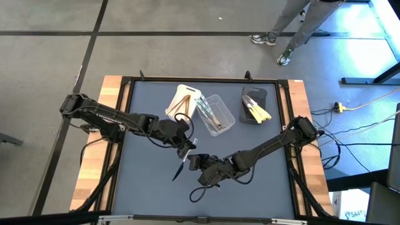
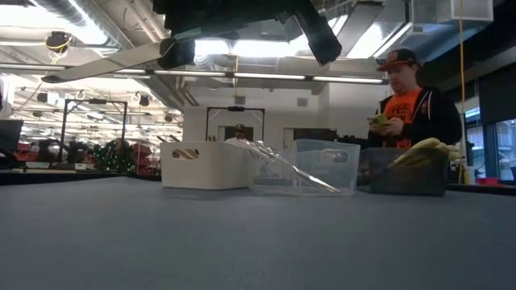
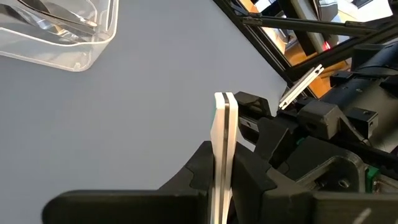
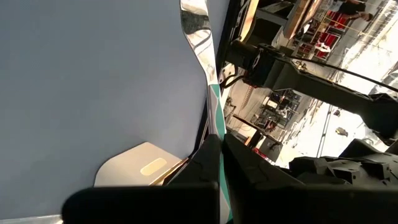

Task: Sort silverware by color (type)
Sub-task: Put the green knife into the transparent bin

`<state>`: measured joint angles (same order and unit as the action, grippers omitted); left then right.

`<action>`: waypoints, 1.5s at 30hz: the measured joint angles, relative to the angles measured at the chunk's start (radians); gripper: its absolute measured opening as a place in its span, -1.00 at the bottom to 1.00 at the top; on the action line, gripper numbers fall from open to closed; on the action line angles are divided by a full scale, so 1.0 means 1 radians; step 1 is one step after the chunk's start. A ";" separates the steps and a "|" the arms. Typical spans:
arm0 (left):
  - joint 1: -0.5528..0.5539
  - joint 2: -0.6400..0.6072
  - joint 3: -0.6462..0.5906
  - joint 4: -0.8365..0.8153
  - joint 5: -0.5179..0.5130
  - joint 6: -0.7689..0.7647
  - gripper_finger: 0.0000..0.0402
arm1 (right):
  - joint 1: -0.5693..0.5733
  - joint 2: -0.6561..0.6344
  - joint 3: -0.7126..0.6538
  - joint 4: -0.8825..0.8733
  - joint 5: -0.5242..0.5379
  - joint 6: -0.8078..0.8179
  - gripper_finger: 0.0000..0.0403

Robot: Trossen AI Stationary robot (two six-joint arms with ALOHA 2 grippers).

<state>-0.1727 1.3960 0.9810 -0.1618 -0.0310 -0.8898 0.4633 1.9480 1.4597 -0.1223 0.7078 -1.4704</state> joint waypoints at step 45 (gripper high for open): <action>0.044 0.000 0.000 0.000 -0.004 -0.046 -0.85 | 0.047 -0.022 0.000 -0.044 0.233 0.110 -0.14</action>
<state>-0.1283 1.3960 0.9810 -0.1619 -0.0353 -0.9360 0.5100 1.9255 1.4593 -0.1659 0.9406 -1.3609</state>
